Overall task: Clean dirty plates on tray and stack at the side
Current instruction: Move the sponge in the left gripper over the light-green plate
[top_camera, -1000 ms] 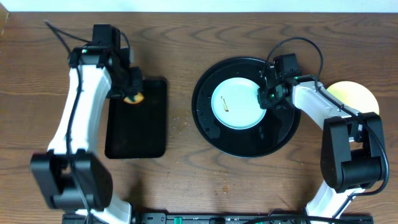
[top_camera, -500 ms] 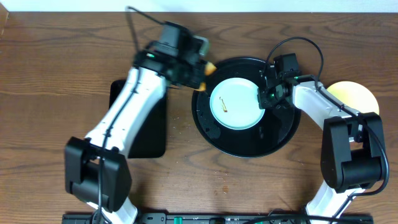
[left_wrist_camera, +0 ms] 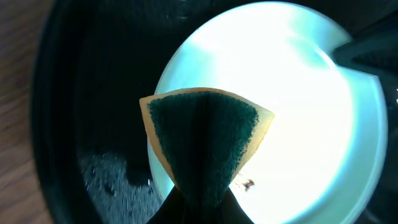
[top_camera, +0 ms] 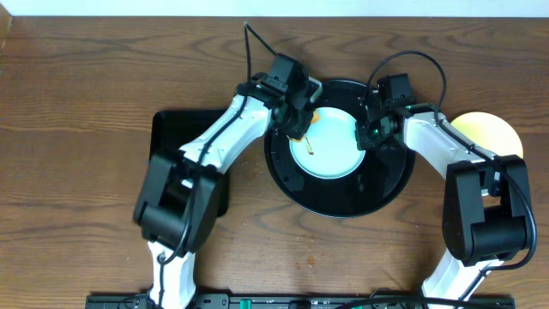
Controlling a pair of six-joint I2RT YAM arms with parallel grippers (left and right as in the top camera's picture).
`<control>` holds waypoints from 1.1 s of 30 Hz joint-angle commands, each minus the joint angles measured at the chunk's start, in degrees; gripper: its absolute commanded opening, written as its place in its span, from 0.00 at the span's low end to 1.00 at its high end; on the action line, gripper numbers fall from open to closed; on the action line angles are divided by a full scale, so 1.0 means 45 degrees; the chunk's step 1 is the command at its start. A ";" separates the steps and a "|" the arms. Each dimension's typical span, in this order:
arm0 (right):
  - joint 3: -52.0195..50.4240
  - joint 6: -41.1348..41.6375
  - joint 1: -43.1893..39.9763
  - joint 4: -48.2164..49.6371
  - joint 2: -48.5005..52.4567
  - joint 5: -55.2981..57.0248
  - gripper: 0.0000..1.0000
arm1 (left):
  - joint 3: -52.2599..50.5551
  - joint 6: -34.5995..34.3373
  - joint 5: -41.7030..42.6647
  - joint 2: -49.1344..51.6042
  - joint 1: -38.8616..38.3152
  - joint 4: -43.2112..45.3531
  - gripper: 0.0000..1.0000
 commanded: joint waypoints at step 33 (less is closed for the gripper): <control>-0.0034 -0.0068 0.0151 0.0039 0.0316 0.0005 0.01 | -0.0379 0.0908 -0.0947 0.1277 -0.0515 0.2055 0.08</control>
